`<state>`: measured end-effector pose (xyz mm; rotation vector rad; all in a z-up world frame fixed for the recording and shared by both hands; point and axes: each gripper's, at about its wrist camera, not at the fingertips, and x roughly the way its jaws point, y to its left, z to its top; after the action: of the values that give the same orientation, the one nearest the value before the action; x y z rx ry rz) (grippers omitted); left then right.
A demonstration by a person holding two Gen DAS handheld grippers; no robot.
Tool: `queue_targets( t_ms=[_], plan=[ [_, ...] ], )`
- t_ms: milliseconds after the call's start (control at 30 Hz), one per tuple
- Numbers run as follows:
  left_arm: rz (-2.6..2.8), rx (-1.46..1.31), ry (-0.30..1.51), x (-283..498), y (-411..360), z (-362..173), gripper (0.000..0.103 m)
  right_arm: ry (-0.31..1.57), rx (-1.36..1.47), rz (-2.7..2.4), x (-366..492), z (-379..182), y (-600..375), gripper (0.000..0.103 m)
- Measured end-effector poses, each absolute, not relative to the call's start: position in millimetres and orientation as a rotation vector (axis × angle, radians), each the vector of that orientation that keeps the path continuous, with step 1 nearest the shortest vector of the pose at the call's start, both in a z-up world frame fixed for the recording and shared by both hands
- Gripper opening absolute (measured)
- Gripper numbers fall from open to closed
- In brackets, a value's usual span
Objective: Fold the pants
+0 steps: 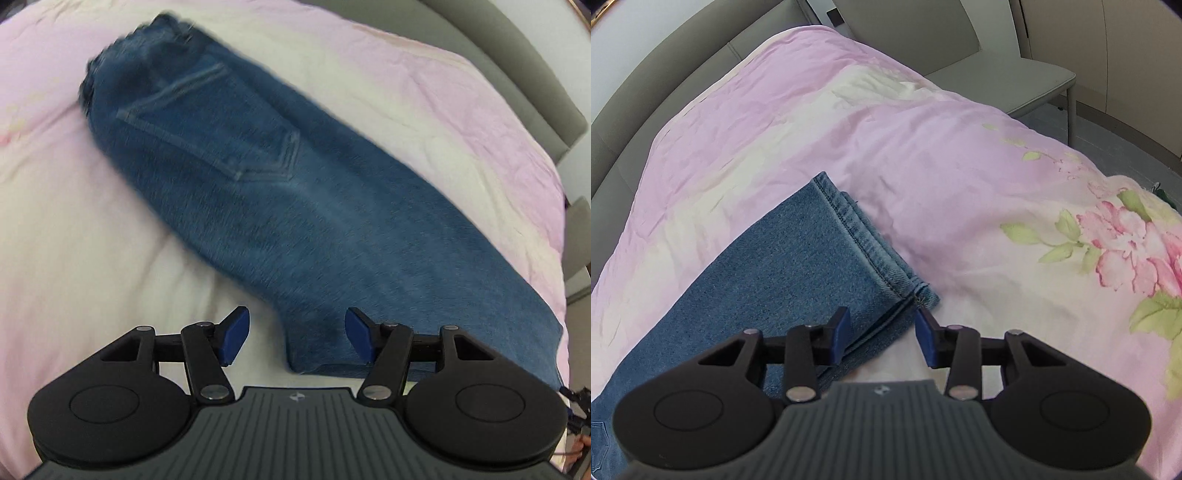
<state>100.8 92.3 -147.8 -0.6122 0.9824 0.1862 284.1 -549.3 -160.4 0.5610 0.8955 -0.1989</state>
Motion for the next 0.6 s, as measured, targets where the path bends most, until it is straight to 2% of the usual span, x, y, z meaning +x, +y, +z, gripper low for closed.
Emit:
queue_targets(
  t_ms=[67, 267, 367, 600],
  plan=[
    [0.206, -0.616, 1.018, 99, 89, -163, 0.063, 0.895, 0.573, -0.194, 282, -163, -551, 0.037],
    [0.245, -0.489, 1.092, 107, 75, -184, 0.063, 0.906, 0.583, -0.177, 276, -171, -555, 0.037],
    [0.264, -0.411, 1.097, 109, 66, -172, 0.063, 0.885, 0.638, -0.154, 273, -175, -559, 0.037],
    [0.231, -0.316, 0.961, 106, 44, -120, 0.061, 0.837, 0.825, -0.153, 276, -183, -577, 0.038]
  ],
)
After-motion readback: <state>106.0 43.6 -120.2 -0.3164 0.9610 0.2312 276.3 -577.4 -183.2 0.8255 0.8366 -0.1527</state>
